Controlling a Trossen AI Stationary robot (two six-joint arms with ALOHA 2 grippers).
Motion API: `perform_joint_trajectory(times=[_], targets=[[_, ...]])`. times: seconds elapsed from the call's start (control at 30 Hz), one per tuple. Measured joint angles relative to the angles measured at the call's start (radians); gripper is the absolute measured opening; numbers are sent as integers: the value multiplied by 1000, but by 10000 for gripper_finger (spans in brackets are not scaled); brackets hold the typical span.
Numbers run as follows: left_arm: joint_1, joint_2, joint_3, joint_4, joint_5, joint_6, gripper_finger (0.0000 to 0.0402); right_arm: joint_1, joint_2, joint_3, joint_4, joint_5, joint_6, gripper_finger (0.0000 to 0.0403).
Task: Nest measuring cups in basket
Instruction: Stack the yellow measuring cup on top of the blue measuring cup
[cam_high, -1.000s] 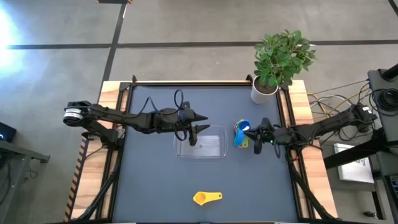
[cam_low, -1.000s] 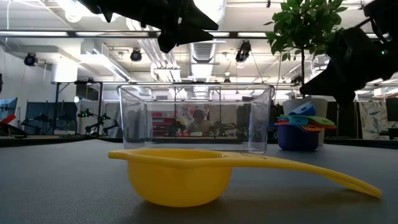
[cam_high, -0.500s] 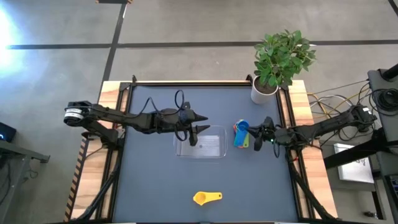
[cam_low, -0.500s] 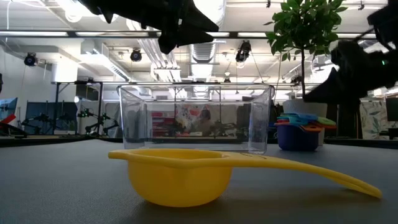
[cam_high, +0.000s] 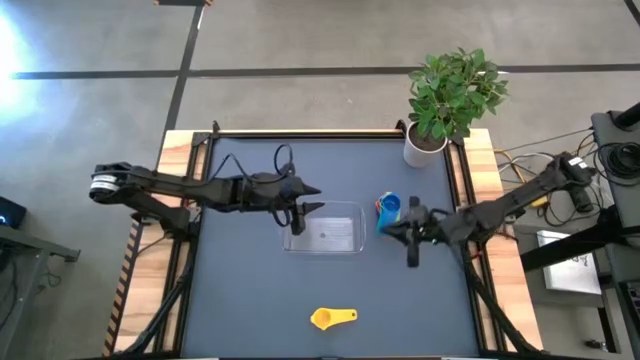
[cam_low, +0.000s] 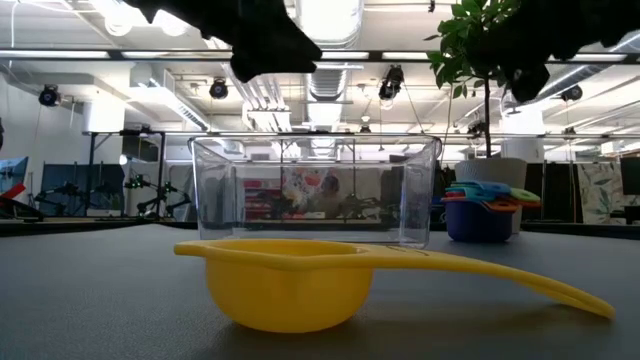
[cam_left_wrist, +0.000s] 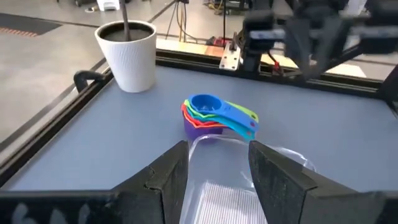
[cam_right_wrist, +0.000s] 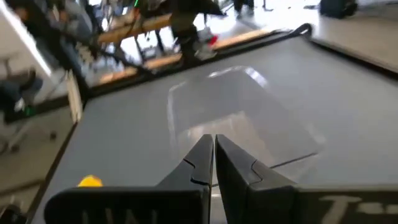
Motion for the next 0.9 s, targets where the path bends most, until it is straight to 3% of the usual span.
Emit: perform_joint_trajectory(times=[0.2, 0.43, 0.6, 0.73, 0.9], targets=[[-2, -99, -86, 29, 0, -23, 152, 117, 224, 154, -3, 20, -16, 8], [-3, -214, -261, 191, 0, -86, 152, 187, 451, 313, -103, 19, 94, 8], [-5, -230, -369, 386, 31, -143, 152, 207, 592, 425, -157, -28, 168, 11], [-5, -217, -406, 471, 71, -162, 152, 216, 694, 548, -220, -106, 199, 30], [-5, -198, -420, 523, 76, -177, 152, 230, 836, 725, -405, -117, 199, 81]])
